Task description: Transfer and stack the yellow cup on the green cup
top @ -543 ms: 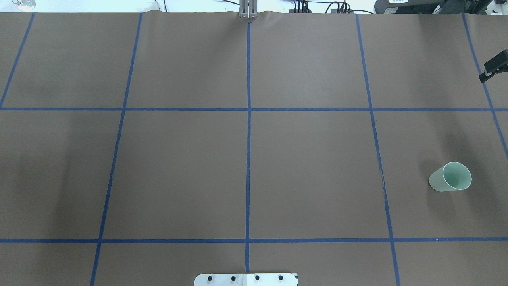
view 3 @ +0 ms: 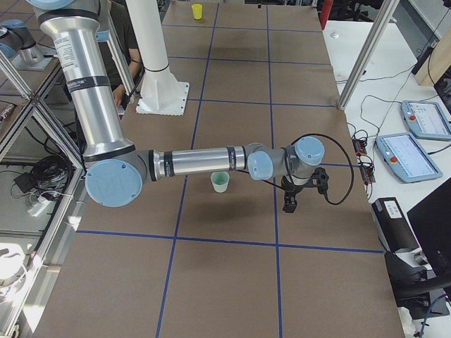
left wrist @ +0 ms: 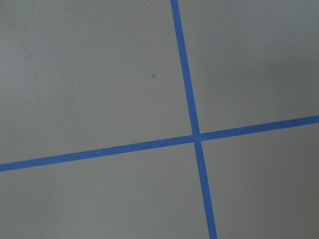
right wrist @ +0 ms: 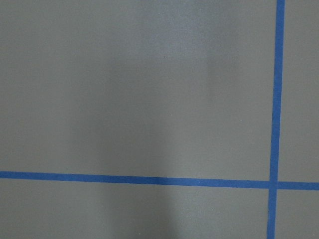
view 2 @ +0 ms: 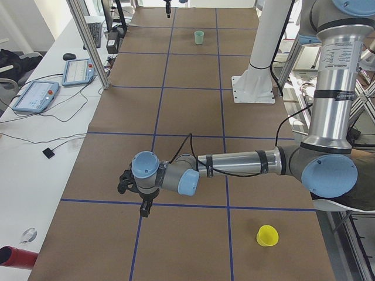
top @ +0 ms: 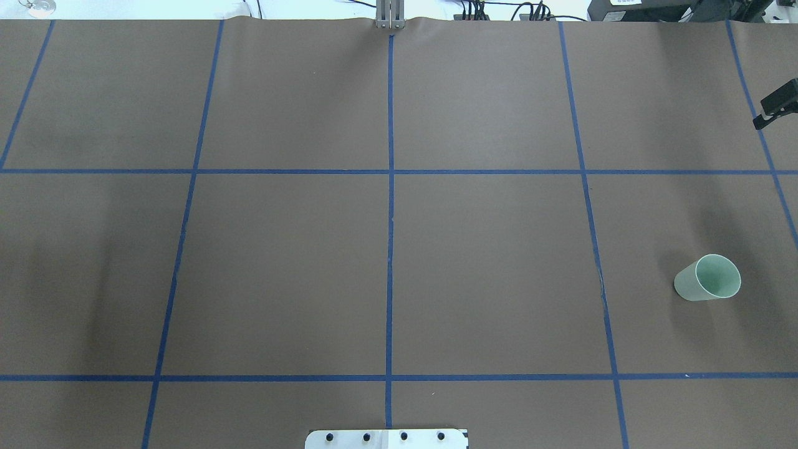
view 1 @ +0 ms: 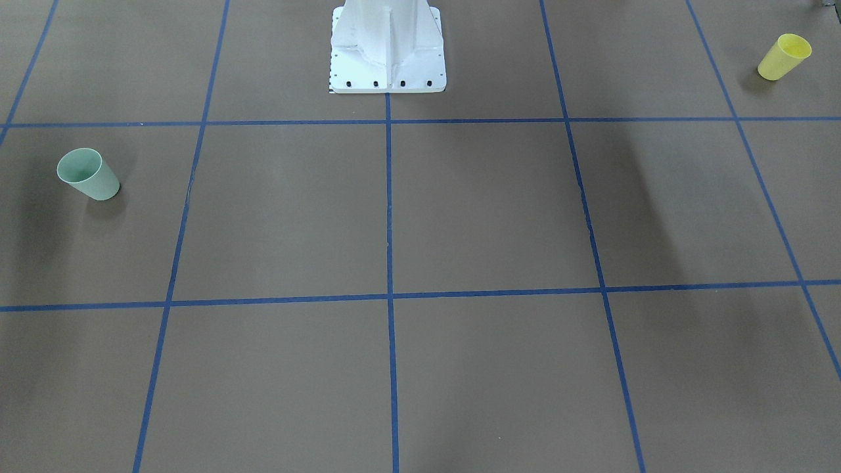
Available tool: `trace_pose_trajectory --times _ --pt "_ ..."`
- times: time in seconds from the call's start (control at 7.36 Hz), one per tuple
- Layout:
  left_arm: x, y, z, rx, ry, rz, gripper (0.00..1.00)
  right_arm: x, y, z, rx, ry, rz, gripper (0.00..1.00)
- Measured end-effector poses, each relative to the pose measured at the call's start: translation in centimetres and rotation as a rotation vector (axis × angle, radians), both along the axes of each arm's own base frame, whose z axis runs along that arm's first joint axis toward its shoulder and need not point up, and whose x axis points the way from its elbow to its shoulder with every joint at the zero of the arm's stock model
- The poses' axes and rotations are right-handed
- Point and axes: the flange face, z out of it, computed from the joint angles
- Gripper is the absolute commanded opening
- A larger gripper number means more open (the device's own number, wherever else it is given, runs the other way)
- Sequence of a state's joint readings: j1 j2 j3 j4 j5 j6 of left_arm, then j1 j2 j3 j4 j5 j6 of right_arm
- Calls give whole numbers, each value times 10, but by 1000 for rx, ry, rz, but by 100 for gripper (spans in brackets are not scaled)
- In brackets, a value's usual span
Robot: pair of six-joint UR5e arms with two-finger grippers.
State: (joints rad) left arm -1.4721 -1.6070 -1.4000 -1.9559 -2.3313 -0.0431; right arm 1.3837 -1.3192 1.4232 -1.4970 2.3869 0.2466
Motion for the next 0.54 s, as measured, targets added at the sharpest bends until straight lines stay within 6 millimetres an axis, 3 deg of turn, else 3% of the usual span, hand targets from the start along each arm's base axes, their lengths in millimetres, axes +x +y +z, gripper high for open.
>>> trace_pose_trajectory --times 0.54 --pt "21 11 3 76 9 44 100 1 4 4 35 -6 2 100"
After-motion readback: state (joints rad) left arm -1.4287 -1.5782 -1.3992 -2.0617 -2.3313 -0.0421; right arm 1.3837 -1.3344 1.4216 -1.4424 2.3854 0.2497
